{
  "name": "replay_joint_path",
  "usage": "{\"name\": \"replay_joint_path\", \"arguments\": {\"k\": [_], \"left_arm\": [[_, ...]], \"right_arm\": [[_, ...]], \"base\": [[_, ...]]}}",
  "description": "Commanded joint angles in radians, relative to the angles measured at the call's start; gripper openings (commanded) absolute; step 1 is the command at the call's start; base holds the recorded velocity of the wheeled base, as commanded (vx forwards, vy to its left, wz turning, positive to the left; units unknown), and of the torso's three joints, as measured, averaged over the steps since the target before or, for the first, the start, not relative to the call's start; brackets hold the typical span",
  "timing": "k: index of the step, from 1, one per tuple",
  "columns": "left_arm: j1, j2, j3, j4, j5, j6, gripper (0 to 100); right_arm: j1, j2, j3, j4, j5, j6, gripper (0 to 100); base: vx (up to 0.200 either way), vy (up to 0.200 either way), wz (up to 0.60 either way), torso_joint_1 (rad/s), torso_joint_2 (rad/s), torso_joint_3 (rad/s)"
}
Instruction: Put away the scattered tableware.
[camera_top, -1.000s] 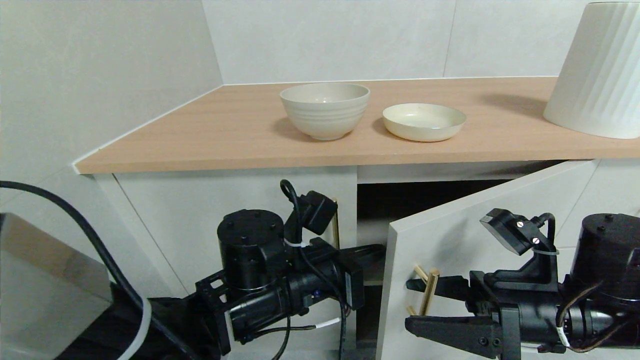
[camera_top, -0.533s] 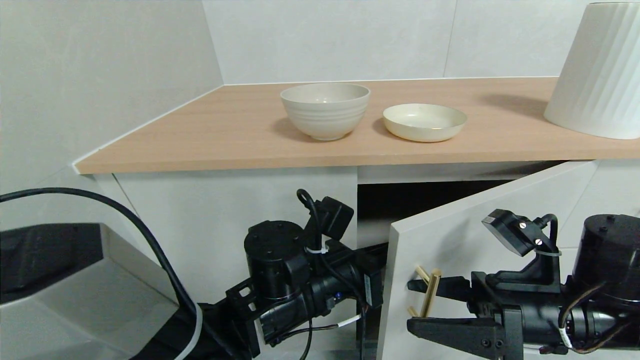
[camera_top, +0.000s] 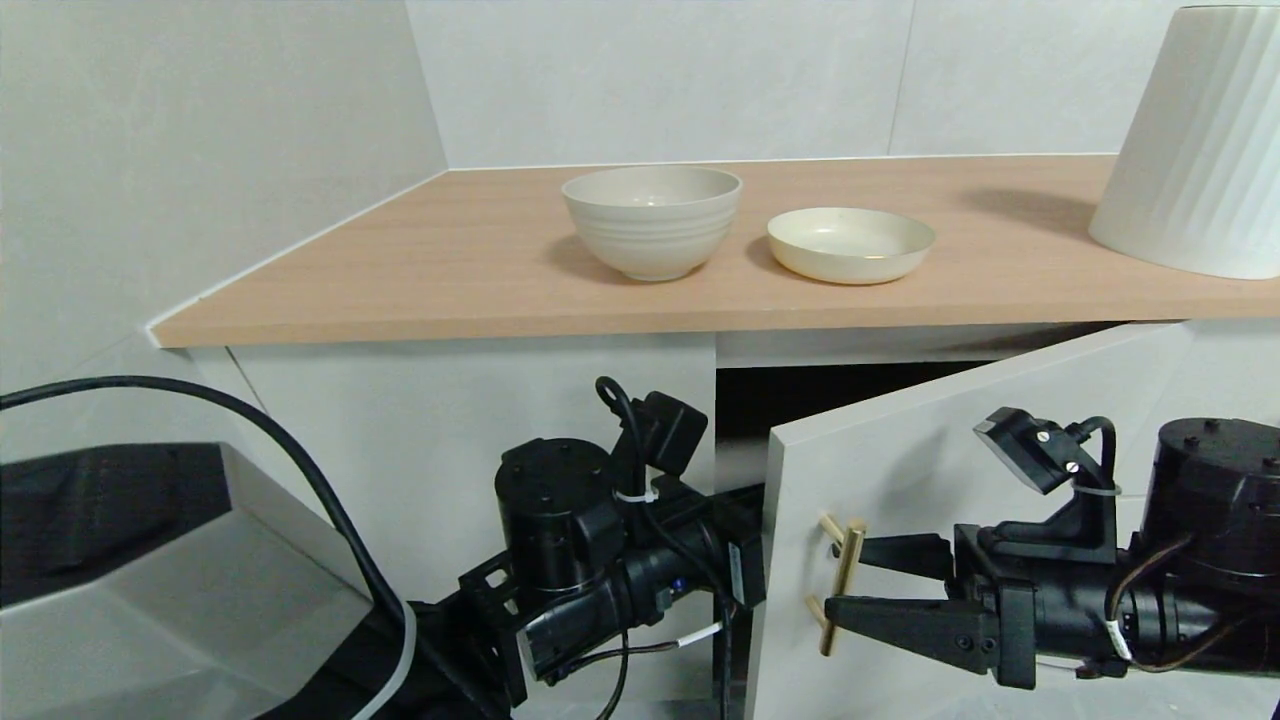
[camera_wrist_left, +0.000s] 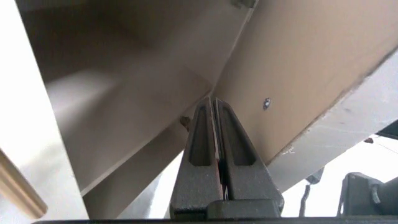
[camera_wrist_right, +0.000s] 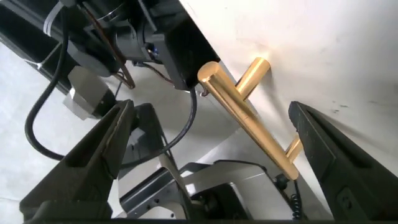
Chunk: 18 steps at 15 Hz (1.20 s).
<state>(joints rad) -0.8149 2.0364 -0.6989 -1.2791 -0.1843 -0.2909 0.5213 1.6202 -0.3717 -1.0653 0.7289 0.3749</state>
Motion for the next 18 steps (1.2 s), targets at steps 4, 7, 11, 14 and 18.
{"name": "replay_joint_path", "arguments": {"k": [4,7,11,14,18], "left_arm": [[-0.001,0.005,-0.044,0.006,-0.001,-0.001,0],[-0.001,0.005,-0.048,0.006,-0.003,-0.001,0],[0.0,0.015,-0.059,0.009,-0.003,-0.001,0],[0.0,0.015,-0.071,0.03,-0.003,0.001,0],[-0.001,-0.001,-0.07,0.061,-0.003,0.001,0]], "right_arm": [[-0.083,-0.1,0.074,0.004,-0.003,-0.071,100],[-0.136,-0.215,0.122,0.05,-0.008,-0.094,100],[-0.113,-0.358,0.151,0.214,-0.33,-0.255,100],[-0.092,-0.586,0.034,0.508,-0.542,-0.33,100],[-0.02,-0.727,-0.179,1.002,-0.615,-0.358,100]], "base": [[0.0,0.0,0.0,0.0,0.0,0.0],[0.0,0.0,0.0,0.0,0.0,0.0],[0.0,0.0,0.0,0.0,0.0,0.0],[0.0,0.0,0.0,0.0,0.0,0.0],[0.0,0.0,0.0,0.0,0.0,0.0]]}}
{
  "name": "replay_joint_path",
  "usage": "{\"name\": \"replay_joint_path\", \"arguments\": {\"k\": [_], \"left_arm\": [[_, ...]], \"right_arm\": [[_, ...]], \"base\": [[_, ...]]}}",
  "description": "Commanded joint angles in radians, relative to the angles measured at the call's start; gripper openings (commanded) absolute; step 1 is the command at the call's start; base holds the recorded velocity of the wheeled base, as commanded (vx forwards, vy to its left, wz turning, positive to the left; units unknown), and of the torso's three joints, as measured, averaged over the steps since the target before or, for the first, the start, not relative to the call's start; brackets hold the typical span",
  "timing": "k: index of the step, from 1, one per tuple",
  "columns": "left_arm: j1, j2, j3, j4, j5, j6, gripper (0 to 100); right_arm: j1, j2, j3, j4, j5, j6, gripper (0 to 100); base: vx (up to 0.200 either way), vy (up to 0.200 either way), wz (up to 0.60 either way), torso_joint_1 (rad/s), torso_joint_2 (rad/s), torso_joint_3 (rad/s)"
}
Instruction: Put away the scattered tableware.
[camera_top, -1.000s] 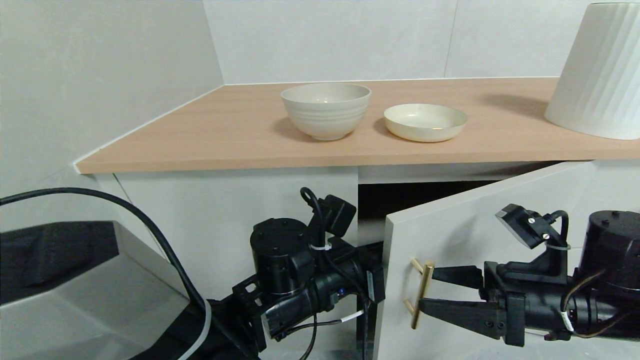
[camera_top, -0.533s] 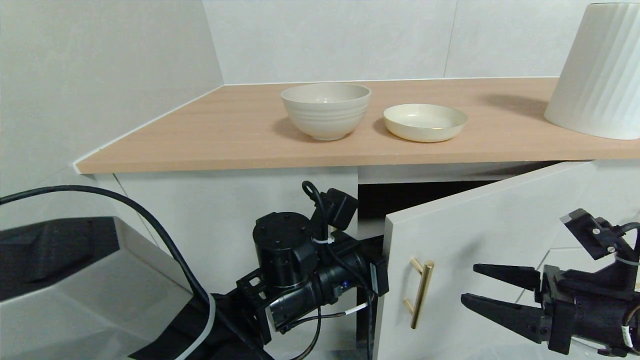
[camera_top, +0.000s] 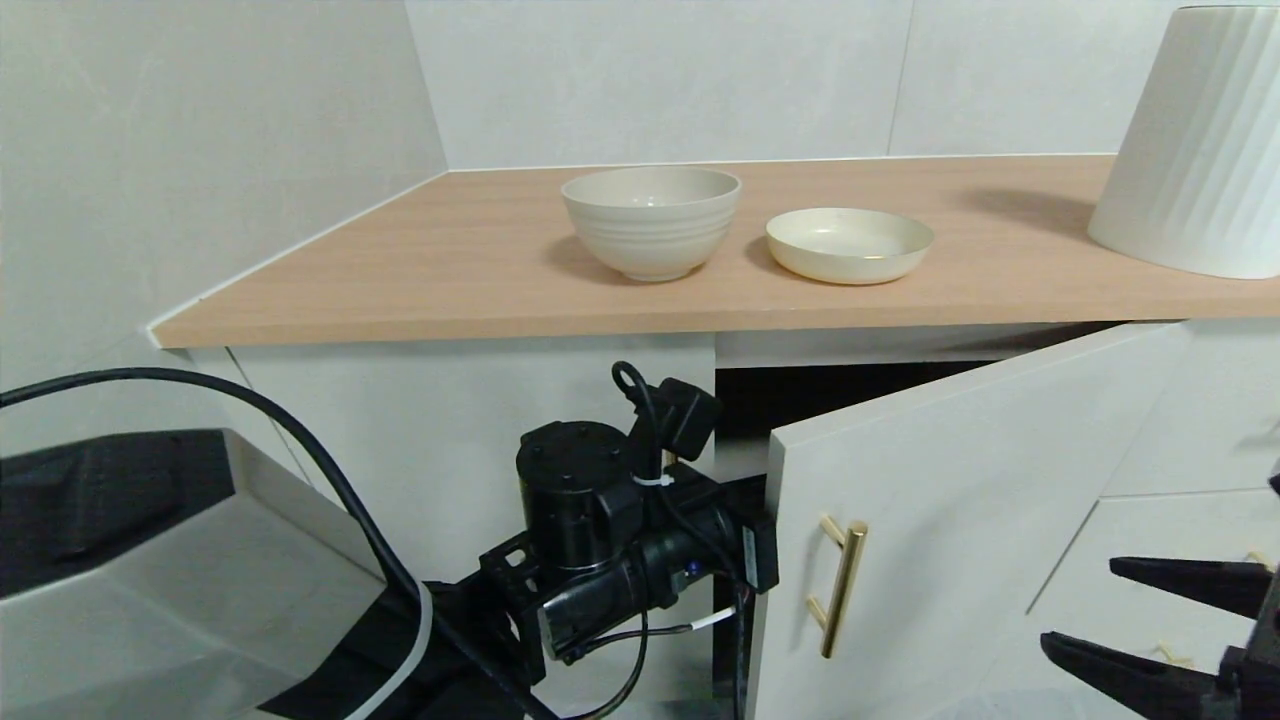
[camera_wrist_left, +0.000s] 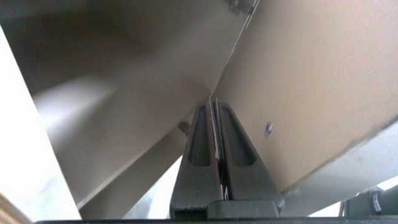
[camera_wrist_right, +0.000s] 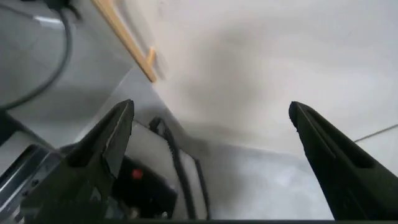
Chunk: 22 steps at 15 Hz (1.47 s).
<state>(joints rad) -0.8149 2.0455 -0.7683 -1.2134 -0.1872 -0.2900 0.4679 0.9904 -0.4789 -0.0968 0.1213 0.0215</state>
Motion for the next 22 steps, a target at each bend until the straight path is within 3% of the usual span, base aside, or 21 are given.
{"name": "replay_joint_path", "arguments": {"k": [1,2,5,10,11,16,22], "left_arm": [[-0.003,-0.033,-0.003,0.043,-0.008,0.0,0],[-0.006,-0.057,0.001,0.092,-0.032,0.0,0],[-0.007,-0.117,0.011,0.209,-0.118,-0.001,0],[-0.026,-0.099,0.001,0.21,-0.121,-0.001,0],[-0.026,-0.094,-0.009,0.21,-0.12,-0.001,0],[-0.026,-0.062,-0.02,0.209,-0.118,-0.001,0],[-0.026,0.041,-0.152,0.219,-0.112,-0.003,0]], "right_arm": [[0.037,-0.081,-0.081,0.029,-0.065,-0.006,100],[0.037,-0.064,-0.076,0.014,-0.112,-0.008,100],[0.044,-0.058,-0.063,-0.004,-0.127,-0.005,100],[0.078,-0.061,-0.035,-0.004,-0.12,0.005,100],[0.078,-0.062,-0.024,0.002,-0.078,0.005,100],[0.078,-0.069,-0.01,0.005,-0.054,0.003,100],[0.112,-0.073,-0.003,0.005,-0.052,0.003,100]], "base": [[0.0,0.0,0.0,0.0,0.0,0.0],[0.0,0.0,0.0,0.0,0.0,0.0],[0.0,0.0,0.0,0.0,0.0,0.0],[0.0,0.0,0.0,0.0,0.0,0.0],[0.0,0.0,0.0,0.0,0.0,0.0],[-0.2,0.0,0.0,0.005,0.0,-0.003],[-0.033,0.0,0.0,0.0,0.0,0.0]]}}
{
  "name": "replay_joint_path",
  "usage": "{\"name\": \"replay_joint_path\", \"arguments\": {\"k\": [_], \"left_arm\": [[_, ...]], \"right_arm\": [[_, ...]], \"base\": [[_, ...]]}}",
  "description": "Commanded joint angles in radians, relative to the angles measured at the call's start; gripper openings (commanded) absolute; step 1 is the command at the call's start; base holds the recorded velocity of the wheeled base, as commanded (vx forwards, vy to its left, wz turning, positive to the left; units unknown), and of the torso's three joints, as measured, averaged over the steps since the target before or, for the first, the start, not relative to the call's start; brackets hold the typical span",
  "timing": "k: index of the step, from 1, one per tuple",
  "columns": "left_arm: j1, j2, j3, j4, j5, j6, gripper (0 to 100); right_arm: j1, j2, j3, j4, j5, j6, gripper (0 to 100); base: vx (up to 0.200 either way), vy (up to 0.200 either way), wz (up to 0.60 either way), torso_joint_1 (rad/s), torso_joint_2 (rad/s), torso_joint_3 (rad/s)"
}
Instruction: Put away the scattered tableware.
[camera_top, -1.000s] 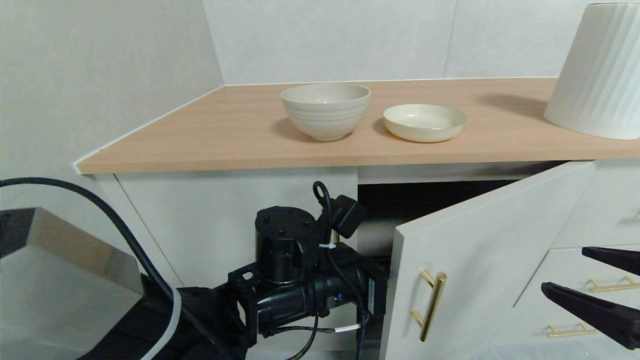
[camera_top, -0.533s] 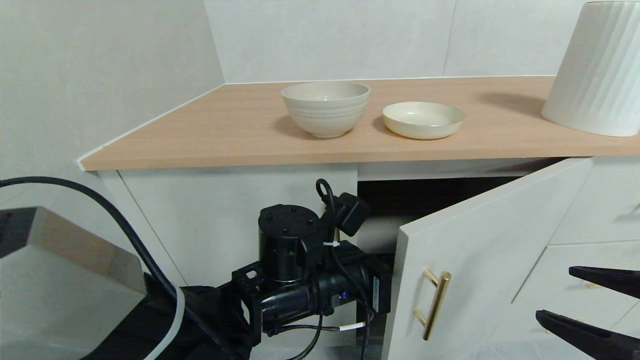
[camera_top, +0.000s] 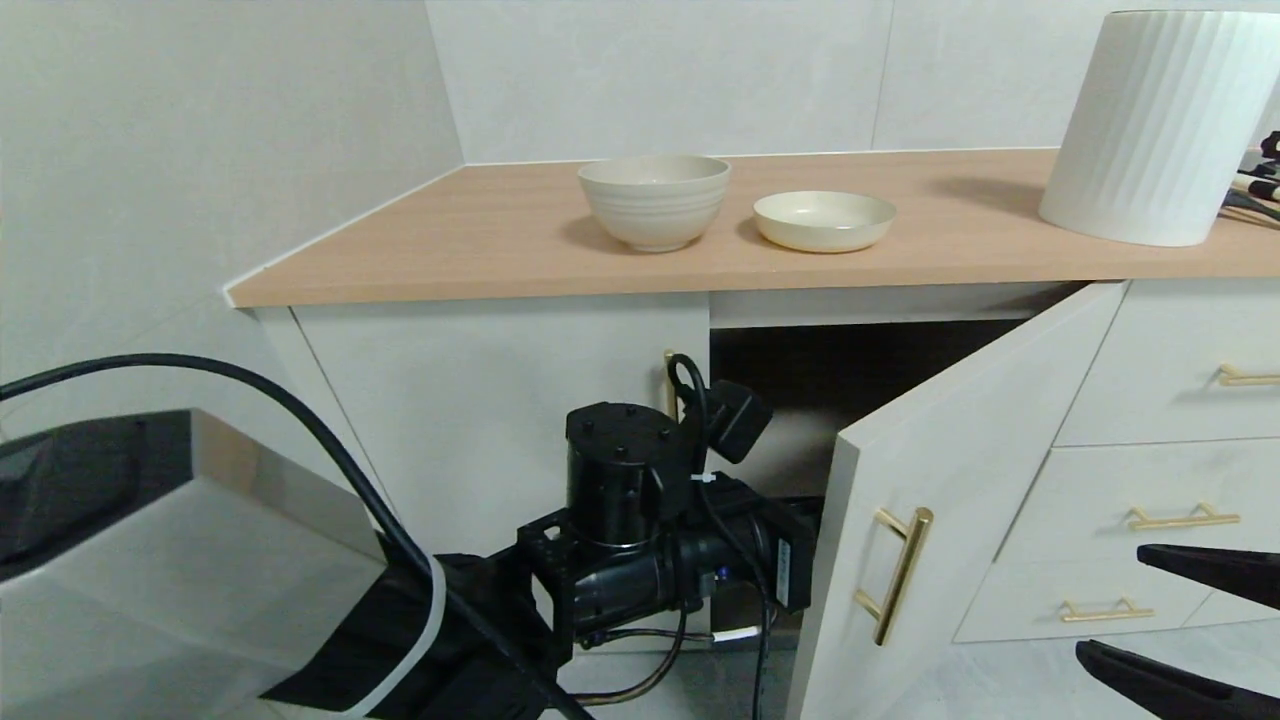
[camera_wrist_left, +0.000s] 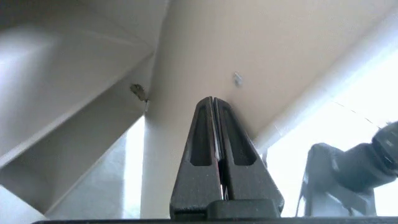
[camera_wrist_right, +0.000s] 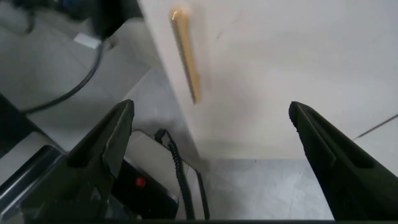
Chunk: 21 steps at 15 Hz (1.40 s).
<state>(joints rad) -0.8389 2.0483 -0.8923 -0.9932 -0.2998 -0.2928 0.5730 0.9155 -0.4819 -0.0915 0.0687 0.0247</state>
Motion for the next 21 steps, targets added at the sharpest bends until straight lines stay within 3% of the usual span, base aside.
{"name": "replay_joint_path", "arguments": {"k": [1,7,11,21], "left_arm": [[-0.002,0.039,-0.042,0.015,0.002,0.0,0],[-0.002,0.029,-0.091,0.093,0.016,0.0,0],[-0.003,0.035,-0.138,0.14,0.019,0.0,0],[-0.02,0.107,-0.281,0.235,0.045,0.0,0]], "right_arm": [[0.011,0.0,0.002,-0.001,0.0,0.0,100],[0.015,-0.004,0.006,0.001,0.0,0.0,100],[0.042,-0.027,0.003,0.018,0.0,0.0,100],[0.042,-0.044,-0.003,0.029,0.0,0.0,100]], "base": [[0.0,0.0,0.0,0.0,0.0,0.0],[0.0,0.0,0.0,0.0,0.0,0.0],[-0.2,0.0,0.0,0.006,0.0,-0.001],[0.0,0.0,0.0,0.0,0.0,0.0]]}}
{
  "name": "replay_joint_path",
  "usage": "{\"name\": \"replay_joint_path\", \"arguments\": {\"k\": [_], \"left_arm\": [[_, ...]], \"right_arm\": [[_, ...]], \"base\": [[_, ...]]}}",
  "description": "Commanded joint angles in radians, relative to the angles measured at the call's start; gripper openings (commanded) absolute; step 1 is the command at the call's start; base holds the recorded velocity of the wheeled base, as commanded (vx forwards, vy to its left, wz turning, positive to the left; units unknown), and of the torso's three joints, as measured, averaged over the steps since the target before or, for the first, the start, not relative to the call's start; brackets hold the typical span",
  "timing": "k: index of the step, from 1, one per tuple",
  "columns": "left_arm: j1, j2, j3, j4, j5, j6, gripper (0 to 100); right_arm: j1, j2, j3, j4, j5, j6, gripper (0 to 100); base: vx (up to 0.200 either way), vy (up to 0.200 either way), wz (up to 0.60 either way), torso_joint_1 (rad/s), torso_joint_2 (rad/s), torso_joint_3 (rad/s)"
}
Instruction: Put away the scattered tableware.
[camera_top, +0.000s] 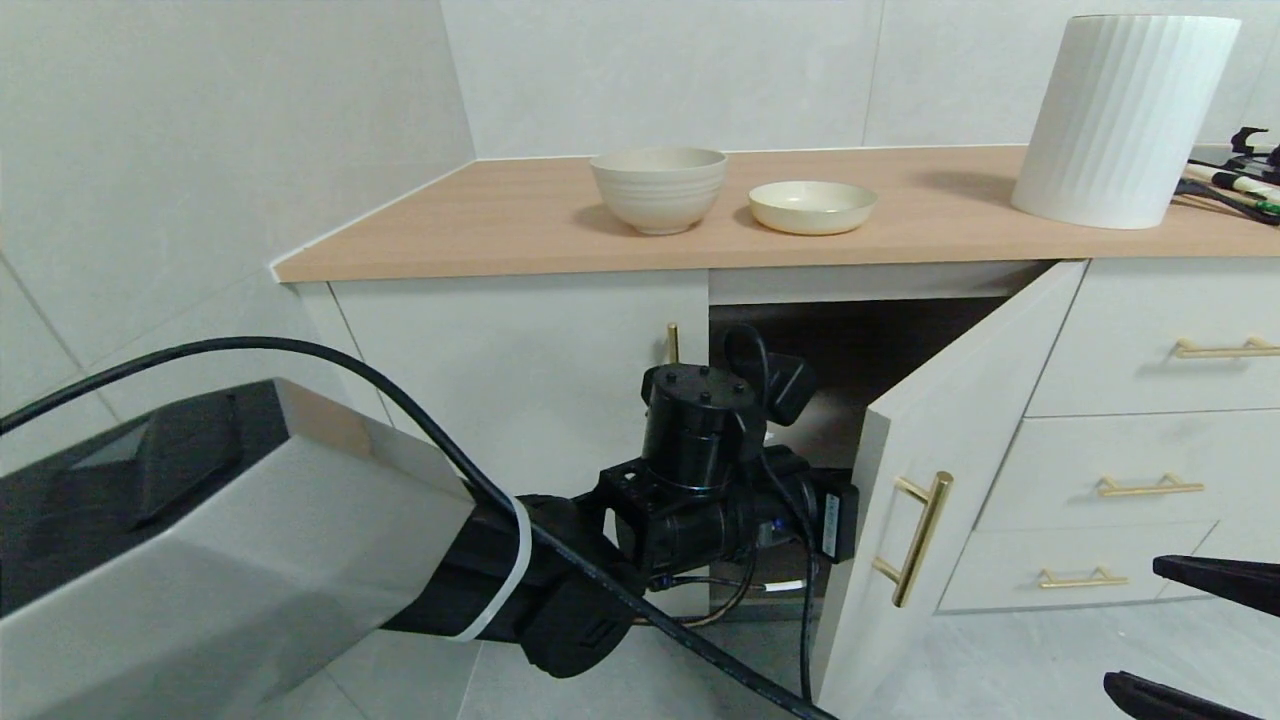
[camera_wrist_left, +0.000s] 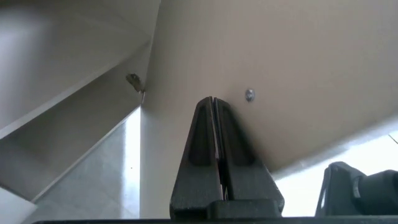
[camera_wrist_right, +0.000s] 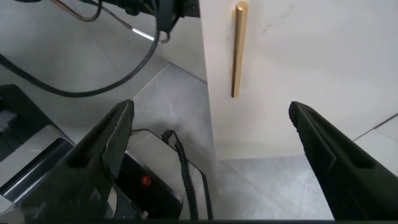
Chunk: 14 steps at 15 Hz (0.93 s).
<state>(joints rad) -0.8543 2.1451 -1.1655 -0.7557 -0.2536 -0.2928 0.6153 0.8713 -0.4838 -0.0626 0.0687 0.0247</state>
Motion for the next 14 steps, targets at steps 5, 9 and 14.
{"name": "replay_joint_path", "arguments": {"k": [5,9,14], "left_arm": [[-0.009,0.024,-0.028,-0.001,0.002,0.0,0],[-0.009,0.065,-0.086,-0.002,0.027,0.0,0],[-0.08,0.055,-0.102,0.023,0.128,0.0,0]], "right_arm": [[0.001,0.002,-0.001,0.0,0.0,0.0,100],[0.001,0.002,-0.001,0.0,0.0,0.0,100],[0.004,-0.011,-0.002,-0.002,0.002,-0.002,100]], "base": [[-0.08,0.0,0.0,0.001,0.0,0.001],[0.0,0.0,0.0,0.0,0.0,0.0],[0.0,0.0,0.0,0.0,0.0,0.0]]}}
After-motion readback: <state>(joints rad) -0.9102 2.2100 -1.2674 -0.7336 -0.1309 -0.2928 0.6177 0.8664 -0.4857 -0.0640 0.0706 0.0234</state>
